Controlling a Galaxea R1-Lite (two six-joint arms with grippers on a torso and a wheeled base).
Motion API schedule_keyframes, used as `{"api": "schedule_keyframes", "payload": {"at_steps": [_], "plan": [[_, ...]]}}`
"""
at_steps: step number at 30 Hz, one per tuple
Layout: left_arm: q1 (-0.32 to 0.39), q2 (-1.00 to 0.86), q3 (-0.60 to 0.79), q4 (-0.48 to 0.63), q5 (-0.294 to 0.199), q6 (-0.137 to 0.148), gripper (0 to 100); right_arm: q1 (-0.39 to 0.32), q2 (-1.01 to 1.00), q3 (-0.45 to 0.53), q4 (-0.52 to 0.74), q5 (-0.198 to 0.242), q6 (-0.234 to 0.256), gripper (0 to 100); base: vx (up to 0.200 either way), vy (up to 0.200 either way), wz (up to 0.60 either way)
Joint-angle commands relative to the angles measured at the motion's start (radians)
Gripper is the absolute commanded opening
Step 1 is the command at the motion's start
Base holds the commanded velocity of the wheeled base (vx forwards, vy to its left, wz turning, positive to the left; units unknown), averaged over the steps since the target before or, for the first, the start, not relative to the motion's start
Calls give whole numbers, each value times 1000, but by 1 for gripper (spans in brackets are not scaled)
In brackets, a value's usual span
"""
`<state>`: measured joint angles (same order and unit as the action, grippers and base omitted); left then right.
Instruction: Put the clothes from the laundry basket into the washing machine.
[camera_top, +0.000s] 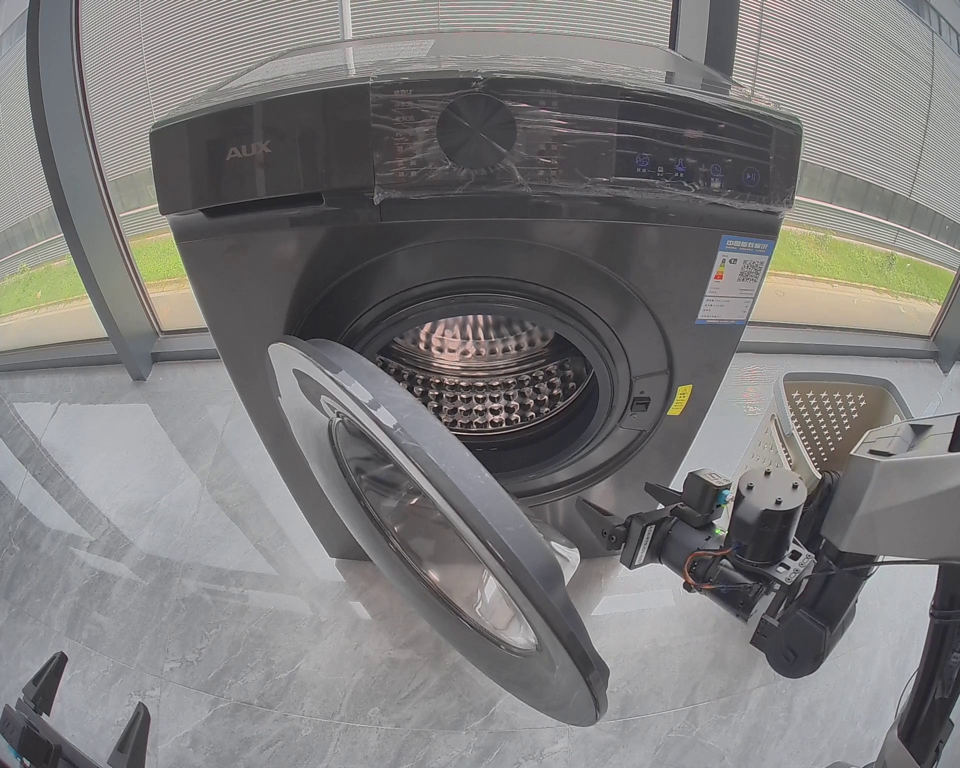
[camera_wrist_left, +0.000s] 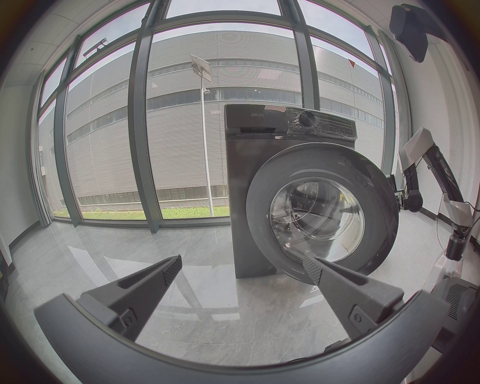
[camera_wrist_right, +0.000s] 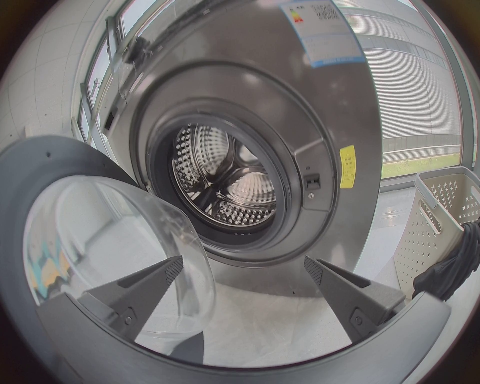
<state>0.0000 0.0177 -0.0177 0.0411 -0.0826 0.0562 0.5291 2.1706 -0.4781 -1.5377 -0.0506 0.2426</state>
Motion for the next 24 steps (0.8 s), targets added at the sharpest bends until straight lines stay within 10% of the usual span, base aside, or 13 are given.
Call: {"api": "schedule_keyframes", "payload": {"at_steps": [1,24], "plan": [[0,-18,18,0,0,1,100,-8,118,-43,-2,0,-17,100,0,0,0],[0,-18,18,0,0,1,100,118,81,18,-13,9,-6,100,-9,0,0]]}}
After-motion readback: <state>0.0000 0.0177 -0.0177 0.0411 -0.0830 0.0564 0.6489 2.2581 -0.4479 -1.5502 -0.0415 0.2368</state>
